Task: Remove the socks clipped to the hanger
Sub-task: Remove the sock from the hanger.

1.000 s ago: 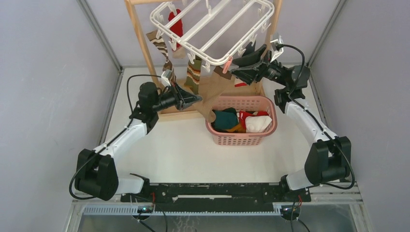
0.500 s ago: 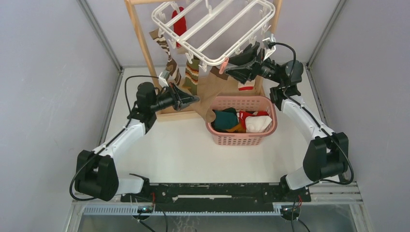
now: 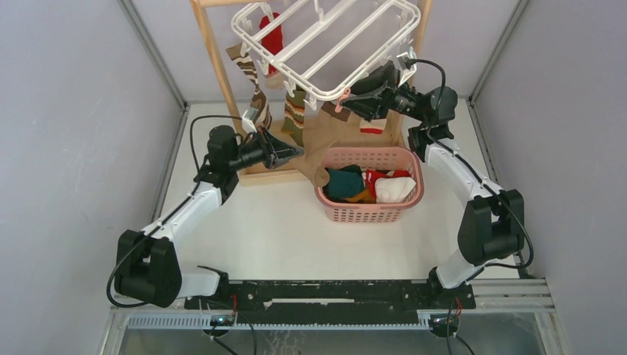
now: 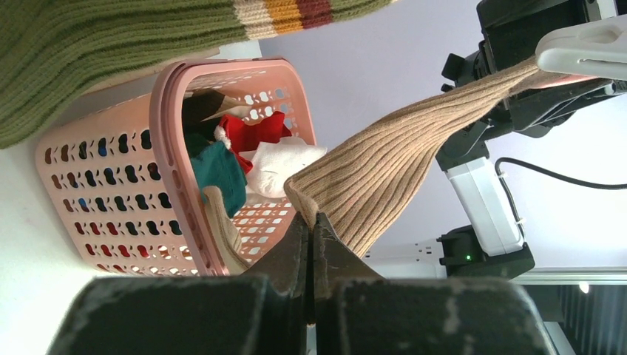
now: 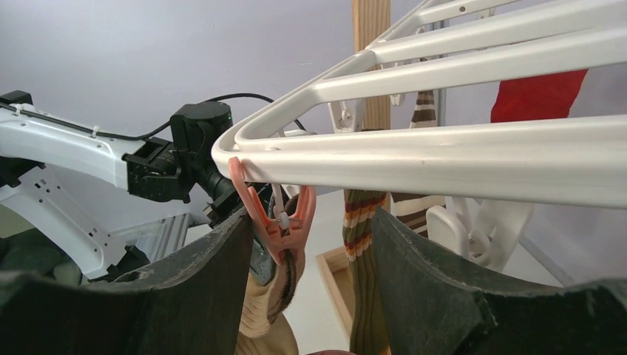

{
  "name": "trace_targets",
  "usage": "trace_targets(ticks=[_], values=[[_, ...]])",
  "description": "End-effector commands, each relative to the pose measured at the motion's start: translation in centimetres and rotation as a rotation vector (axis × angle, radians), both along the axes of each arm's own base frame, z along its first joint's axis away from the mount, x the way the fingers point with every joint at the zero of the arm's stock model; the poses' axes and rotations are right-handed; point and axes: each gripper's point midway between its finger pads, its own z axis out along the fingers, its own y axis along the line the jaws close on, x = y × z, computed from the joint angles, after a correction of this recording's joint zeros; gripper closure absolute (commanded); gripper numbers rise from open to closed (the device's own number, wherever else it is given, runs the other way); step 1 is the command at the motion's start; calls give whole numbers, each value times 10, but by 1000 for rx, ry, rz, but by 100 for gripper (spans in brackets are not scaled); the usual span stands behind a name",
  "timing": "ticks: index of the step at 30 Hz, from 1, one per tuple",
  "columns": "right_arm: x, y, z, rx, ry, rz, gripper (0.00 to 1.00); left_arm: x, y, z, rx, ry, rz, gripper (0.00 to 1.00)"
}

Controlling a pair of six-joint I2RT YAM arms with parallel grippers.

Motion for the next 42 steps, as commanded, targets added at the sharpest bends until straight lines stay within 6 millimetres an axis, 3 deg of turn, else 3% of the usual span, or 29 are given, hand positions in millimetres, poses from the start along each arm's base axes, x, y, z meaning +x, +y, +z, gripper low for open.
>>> trace_targets(ticks=[1,15,20,30,42], values=[[-8,1,25,28,-85,18,34,-4,3,1,5,-44,-15,100],[-11,6,34,34,-94,63,44,-1,3,-2,5,-38,-19,100],[-11,8,34,30,-88,79,54,-2,3,-2,4,-42,-20,100],[-11,10,34,24,-75,98,87,-2,3,-1,0,-45,-20,100],[-11,11,28,15,-46,90,87,-3,3,1,-7,-48,-19,100]])
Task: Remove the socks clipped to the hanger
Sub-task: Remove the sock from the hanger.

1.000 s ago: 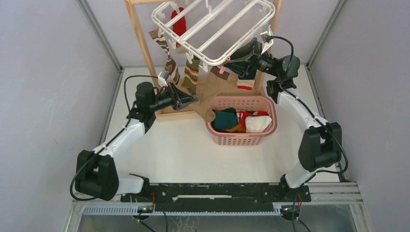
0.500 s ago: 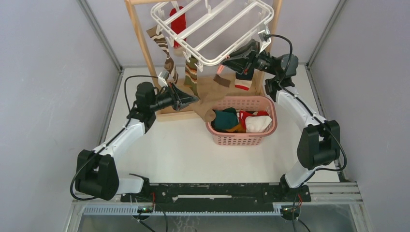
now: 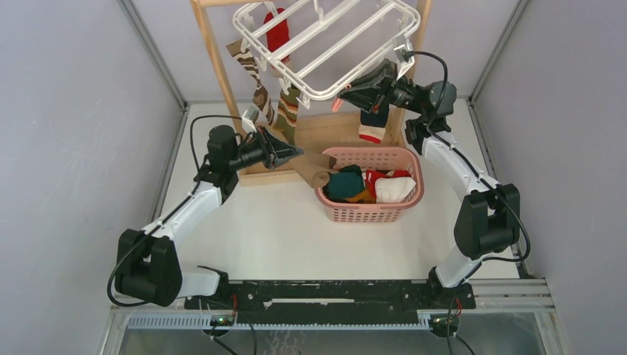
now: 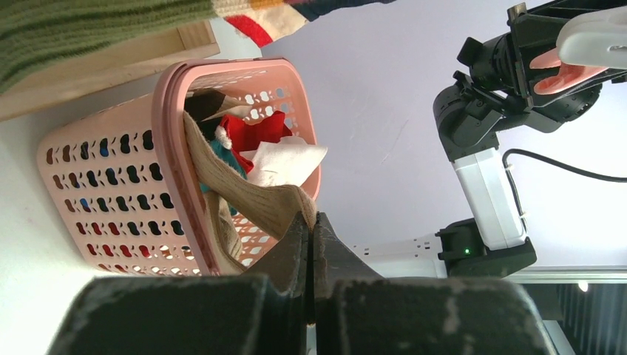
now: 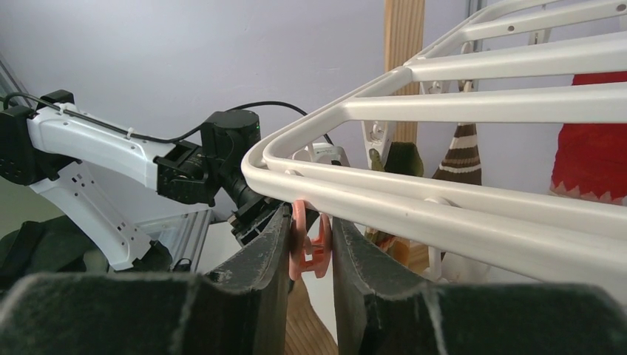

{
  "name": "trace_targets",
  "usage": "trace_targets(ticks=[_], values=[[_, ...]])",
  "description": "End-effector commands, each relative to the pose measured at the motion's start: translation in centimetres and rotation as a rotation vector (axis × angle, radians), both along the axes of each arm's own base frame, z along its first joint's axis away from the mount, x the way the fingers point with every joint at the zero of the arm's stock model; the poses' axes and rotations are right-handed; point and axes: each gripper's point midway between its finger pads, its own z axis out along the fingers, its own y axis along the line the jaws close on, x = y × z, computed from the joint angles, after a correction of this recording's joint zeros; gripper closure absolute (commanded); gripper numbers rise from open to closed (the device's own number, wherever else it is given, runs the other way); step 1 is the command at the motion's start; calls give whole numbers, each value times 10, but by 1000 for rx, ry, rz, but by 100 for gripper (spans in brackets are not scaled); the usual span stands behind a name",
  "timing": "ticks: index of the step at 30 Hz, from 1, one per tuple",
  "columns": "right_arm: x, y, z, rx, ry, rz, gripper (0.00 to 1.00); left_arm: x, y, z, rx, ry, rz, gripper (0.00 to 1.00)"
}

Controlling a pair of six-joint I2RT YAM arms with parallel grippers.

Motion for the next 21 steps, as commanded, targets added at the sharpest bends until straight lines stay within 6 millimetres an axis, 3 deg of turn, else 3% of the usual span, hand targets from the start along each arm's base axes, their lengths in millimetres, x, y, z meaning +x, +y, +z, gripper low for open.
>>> trace_targets(ticks=[1,5,12,19,21], values=[[-6,1,12,10,-33,-2,87,-4,2,2,-7,-49,-15,100],[-7,2,12,5,-30,-12,82,-5,2,9,-9,-63,-15,100],[-10,2,11,-13,-16,-46,43,-11,-8,27,-2,-100,-35,100],[-12,-6,-2,-44,39,-121,22,-16,-23,55,-3,-147,-65,100],[-12,-12,-9,-51,69,-161,21,-18,-30,62,1,-155,-75,100]])
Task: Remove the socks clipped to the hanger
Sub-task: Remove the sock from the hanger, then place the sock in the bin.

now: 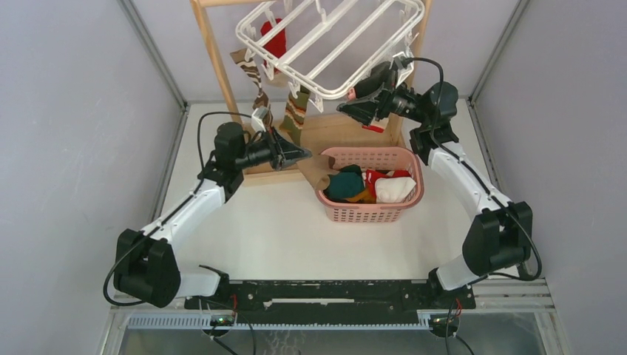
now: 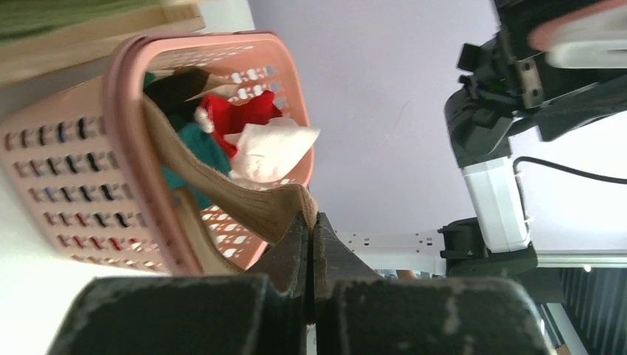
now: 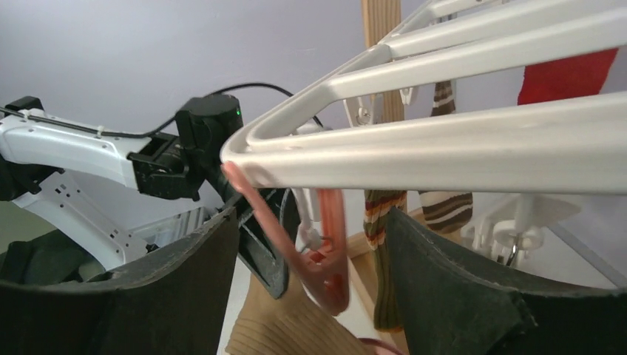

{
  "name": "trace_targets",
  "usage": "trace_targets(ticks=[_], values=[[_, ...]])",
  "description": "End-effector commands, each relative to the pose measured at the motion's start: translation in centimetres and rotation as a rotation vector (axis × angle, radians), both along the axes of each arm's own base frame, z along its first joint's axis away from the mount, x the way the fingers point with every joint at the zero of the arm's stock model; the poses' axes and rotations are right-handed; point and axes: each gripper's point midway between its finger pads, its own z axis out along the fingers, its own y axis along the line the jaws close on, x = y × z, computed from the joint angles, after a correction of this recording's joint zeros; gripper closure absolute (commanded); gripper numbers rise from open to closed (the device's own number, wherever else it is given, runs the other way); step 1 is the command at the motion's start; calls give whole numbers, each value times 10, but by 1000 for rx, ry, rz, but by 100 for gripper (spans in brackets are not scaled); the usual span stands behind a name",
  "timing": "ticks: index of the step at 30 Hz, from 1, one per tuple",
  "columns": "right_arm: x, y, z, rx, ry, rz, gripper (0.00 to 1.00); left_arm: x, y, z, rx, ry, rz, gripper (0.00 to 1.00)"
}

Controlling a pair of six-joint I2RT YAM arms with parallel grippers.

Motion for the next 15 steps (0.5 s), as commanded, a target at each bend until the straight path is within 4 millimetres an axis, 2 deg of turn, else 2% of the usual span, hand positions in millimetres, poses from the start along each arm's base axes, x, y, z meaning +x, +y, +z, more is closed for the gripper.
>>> trace_targets(ticks=[1,6,9,15], values=[[-5,-16,0,-9,2,-109,16,-5,-14,65,-29,-175,-29,100],[-1,-42,-20,-20,100,-253,14,-7,-31,84,-26,-207,-58,100],[-7,-57,-29,-28,136,-304,14,-5,-43,90,-21,-216,-74,100],[-25,-74,-42,-58,163,-345,12,-4,-69,84,4,-209,-99,100]])
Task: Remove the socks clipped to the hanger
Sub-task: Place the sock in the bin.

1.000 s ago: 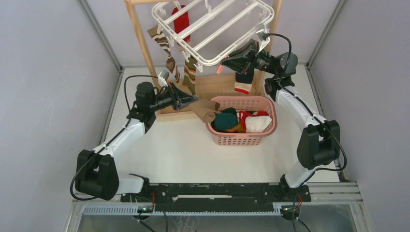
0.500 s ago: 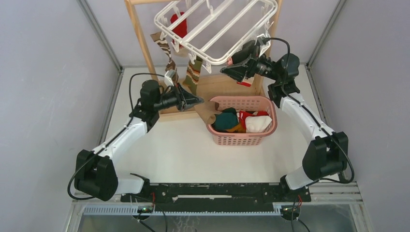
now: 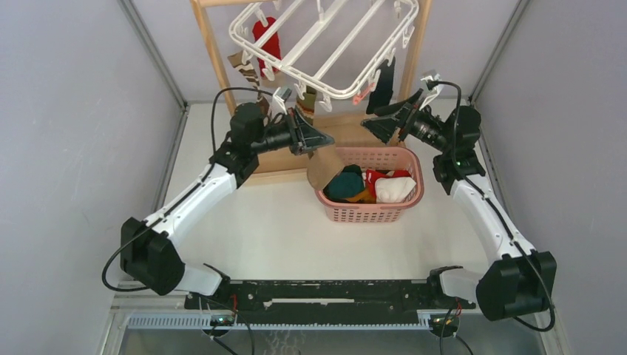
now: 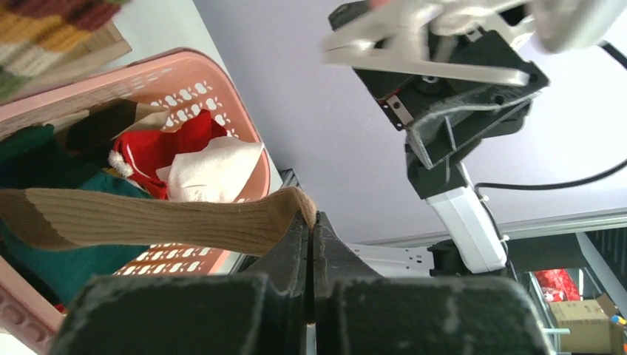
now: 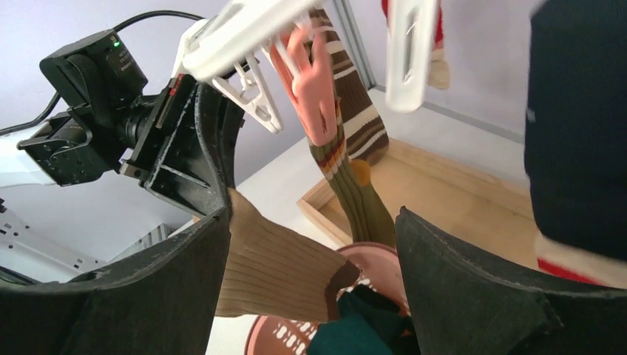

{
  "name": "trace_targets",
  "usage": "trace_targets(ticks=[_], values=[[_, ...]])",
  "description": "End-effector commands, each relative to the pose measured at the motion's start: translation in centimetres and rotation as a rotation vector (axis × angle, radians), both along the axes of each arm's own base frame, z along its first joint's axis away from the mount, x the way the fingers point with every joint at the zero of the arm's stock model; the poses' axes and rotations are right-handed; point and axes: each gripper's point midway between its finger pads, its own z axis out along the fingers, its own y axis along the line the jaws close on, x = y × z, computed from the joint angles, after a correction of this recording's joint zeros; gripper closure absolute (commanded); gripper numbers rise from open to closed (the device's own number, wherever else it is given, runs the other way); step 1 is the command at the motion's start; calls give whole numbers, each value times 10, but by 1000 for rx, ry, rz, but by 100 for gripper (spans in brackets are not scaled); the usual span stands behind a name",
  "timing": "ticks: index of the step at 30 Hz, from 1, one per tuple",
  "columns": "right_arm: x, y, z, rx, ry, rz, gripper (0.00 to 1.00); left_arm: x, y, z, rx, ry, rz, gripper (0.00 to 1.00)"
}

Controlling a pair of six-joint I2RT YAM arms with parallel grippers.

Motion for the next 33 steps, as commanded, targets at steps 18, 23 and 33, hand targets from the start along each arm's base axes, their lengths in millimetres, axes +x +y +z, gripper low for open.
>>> trace_targets(ticks=[18,23,33], values=[[2,-54,-23,-4,101,-227,11,11,-34,-64,197,-21,72,57],[17,-63,-28,5,111,-276,11,11,-30,-78,235,-13,84,37],[57,-89,-32,-59,76,-495,0,3,-10,-83,333,-49,129,0]])
